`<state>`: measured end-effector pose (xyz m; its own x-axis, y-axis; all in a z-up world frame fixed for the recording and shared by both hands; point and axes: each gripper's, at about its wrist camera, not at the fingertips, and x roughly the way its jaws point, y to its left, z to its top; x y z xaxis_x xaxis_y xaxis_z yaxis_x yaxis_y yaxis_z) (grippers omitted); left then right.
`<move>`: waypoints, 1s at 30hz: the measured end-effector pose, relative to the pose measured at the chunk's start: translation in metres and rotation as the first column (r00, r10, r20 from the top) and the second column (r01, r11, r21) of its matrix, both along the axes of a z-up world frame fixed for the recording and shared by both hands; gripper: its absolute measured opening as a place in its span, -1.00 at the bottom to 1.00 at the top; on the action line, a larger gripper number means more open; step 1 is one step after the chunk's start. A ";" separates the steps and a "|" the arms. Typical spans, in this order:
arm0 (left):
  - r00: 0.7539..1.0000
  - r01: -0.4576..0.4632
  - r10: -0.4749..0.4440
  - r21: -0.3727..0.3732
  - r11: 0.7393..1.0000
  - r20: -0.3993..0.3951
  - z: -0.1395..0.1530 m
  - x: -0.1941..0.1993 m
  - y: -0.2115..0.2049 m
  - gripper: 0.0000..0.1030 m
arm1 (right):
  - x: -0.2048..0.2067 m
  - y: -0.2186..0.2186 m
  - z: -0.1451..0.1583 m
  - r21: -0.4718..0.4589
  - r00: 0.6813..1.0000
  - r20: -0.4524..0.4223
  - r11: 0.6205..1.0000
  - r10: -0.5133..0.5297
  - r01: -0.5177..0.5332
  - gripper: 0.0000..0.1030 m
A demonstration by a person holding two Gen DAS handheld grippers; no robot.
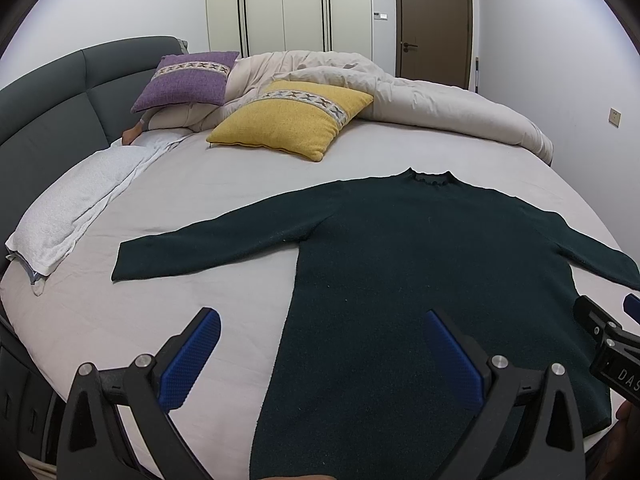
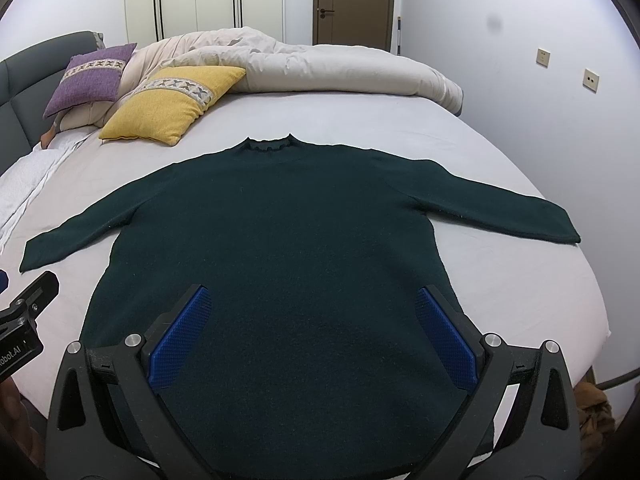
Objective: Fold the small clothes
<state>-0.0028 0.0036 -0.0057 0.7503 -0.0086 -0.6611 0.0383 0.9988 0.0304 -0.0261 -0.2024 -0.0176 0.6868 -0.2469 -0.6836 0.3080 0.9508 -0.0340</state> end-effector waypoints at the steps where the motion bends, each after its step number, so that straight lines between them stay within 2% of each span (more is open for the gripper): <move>1: 1.000 0.000 0.000 -0.001 1.000 0.000 0.000 0.000 0.000 1.00 | 0.000 -0.001 0.000 0.001 1.000 -0.001 1.000 0.001 -0.001 0.99; 23: 1.000 0.008 -0.008 -0.010 1.000 -0.022 -0.010 0.000 -0.005 1.00 | 0.010 0.000 -0.011 0.006 1.000 -0.021 1.000 0.008 -0.008 0.99; 28: 0.997 0.039 -0.044 -0.069 0.997 -0.069 -0.016 0.009 -0.010 1.00 | 0.010 -0.038 -0.009 0.079 1.000 0.021 0.997 -0.006 0.004 0.99; 30: 0.990 0.039 -0.058 -0.147 0.988 -0.129 -0.024 0.018 -0.009 1.00 | 0.009 -0.067 -0.009 0.109 0.999 0.034 0.994 -0.027 0.023 0.99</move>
<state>0.0150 -0.0052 -0.0300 0.6526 -0.1449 -0.7438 0.0806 0.9893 -0.1220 -0.0171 -0.2692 -0.0264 0.7054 -0.1900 -0.6829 0.3313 0.9401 0.0807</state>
